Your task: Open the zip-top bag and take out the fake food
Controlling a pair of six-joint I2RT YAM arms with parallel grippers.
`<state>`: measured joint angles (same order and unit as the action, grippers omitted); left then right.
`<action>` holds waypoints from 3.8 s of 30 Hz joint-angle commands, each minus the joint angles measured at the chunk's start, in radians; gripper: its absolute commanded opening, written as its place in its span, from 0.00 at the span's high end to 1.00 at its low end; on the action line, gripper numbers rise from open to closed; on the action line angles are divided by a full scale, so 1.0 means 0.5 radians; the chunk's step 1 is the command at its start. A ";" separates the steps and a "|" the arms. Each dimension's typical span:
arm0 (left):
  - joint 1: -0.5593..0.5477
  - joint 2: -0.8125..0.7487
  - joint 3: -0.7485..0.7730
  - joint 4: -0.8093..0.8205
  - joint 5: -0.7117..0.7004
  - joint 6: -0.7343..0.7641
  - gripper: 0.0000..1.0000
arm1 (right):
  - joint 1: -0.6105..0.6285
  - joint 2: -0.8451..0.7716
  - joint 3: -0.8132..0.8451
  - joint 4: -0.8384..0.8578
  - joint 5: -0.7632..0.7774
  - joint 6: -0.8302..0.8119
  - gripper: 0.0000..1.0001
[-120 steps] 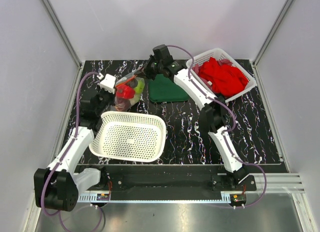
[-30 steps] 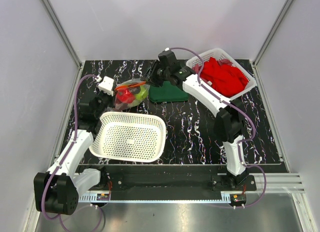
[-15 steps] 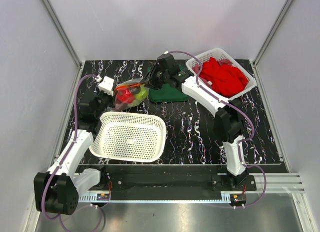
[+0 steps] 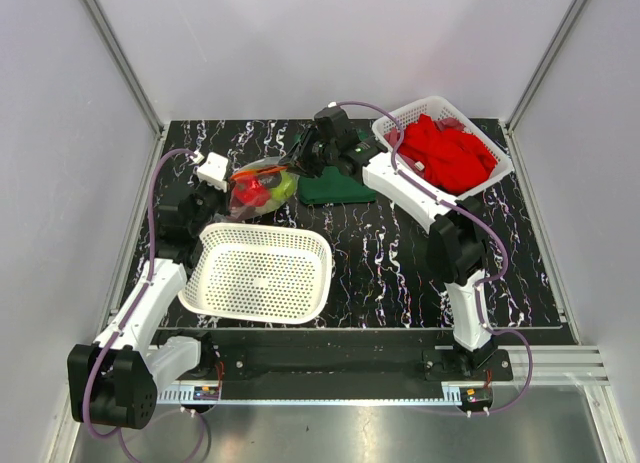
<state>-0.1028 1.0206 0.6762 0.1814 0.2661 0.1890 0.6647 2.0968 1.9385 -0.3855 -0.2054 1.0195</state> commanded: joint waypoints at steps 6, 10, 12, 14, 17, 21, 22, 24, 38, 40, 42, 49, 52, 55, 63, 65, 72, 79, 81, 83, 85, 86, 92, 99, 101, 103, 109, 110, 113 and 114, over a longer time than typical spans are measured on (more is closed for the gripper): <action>0.009 -0.032 -0.024 0.153 0.072 -0.010 1.00 | 0.024 0.068 0.099 0.099 -0.025 0.035 0.63; 0.006 -0.059 -0.054 0.195 0.136 -0.004 1.00 | 0.024 0.150 0.224 0.069 -0.019 0.108 0.61; -0.003 -0.072 -0.067 0.205 0.176 0.018 1.00 | 0.024 0.196 0.286 0.047 -0.022 0.142 0.62; -0.012 -0.087 -0.082 0.217 0.198 0.042 1.00 | 0.024 0.270 0.393 0.001 -0.037 0.164 0.63; -0.028 -0.093 -0.082 0.202 0.192 0.076 1.00 | 0.024 0.347 0.553 -0.054 -0.043 0.167 0.73; -0.043 -0.087 -0.049 0.135 0.192 0.088 1.00 | 0.024 0.469 0.920 -0.229 -0.034 0.112 1.00; -0.046 -0.081 -0.036 0.113 0.192 0.082 0.99 | 0.024 0.488 0.973 -0.278 -0.037 0.090 1.00; -0.064 -0.056 0.037 0.015 0.149 0.043 0.88 | 0.020 0.552 1.126 -0.348 -0.046 0.075 1.00; 0.064 0.146 0.271 -0.194 0.348 -0.203 1.00 | 0.057 0.170 0.913 -0.742 0.119 -0.452 0.64; 0.077 0.149 0.271 -0.188 0.385 -0.228 1.00 | 0.082 0.099 0.729 -0.659 0.019 -0.757 0.58; 0.095 0.152 0.292 -0.197 0.410 -0.240 1.00 | 0.085 0.050 0.643 -0.619 -0.131 -1.001 0.49; 0.160 0.186 0.347 -0.252 0.627 -0.216 1.00 | 0.082 -0.003 0.630 -0.646 -0.227 -1.942 0.44; 0.193 0.220 0.378 -0.265 0.753 -0.176 1.00 | 0.079 -0.006 0.612 -0.656 -0.353 -2.371 0.48; 0.203 0.229 0.381 -0.268 0.781 -0.136 1.00 | 0.082 0.006 0.584 -0.656 -0.323 -2.658 0.53; 0.203 0.217 0.344 -0.255 0.793 -0.105 1.00 | 0.079 0.172 0.667 -0.763 -0.240 -2.978 0.64; 0.203 0.217 0.344 -0.252 0.796 -0.108 1.00 | 0.079 0.197 0.679 -0.784 -0.243 -2.999 0.64; 0.206 0.211 0.326 -0.240 0.827 -0.114 1.00 | 0.079 0.279 0.737 -0.788 -0.209 -3.027 0.67; 0.203 0.204 0.320 -0.240 0.839 -0.111 1.00 | 0.082 0.344 0.835 -0.772 -0.135 -3.064 0.63; 0.206 0.205 0.317 -0.243 0.848 -0.114 1.00 | 0.082 0.344 0.817 -0.699 -0.068 -3.082 0.61; 0.206 0.204 0.314 -0.243 0.851 -0.114 1.00 | 0.082 0.338 0.765 -0.595 -0.022 -3.106 0.61; 0.206 0.204 0.314 -0.243 0.852 -0.114 1.00 | 0.085 0.332 0.747 -0.524 -0.006 -3.113 0.61; 0.206 0.204 0.314 -0.240 0.851 -0.114 1.00 | 0.088 0.332 0.737 -0.509 -0.022 -3.119 0.61; 0.206 0.223 0.320 -0.246 0.867 -0.117 1.00 | 0.112 0.298 0.701 -0.386 -0.095 -3.140 0.59; 0.203 0.214 0.311 -0.225 0.888 -0.123 1.00 | 0.131 0.335 0.716 -0.389 -0.172 -3.177 0.60; 0.203 0.217 0.311 -0.222 0.885 -0.123 1.00 | 0.143 0.347 0.704 -0.392 -0.193 -3.205 0.61; 0.203 0.217 0.317 -0.225 0.885 -0.123 1.00 | 0.143 0.365 0.722 -0.386 -0.200 -3.208 0.69; 0.245 0.223 0.375 -0.234 0.769 -0.169 1.00 | 0.143 0.469 0.896 -0.386 -0.123 -3.141 1.00; 0.255 0.229 0.417 -0.237 0.671 -0.218 1.00 | 0.146 0.482 0.927 -0.386 -0.108 -3.086 1.00; 0.282 0.281 0.543 -0.271 0.423 -0.280 1.00 | 0.146 0.528 1.117 -0.401 -0.022 -2.868 1.00; 0.285 0.299 0.589 -0.310 0.343 -0.298 0.99 | 0.146 0.537 1.160 -0.404 0.000 -2.791 1.00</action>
<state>0.0189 1.1473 0.8474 0.0013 0.6113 0.0898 0.7357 2.3535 2.3928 -0.6178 -0.2714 -0.5140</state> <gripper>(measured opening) 0.016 0.009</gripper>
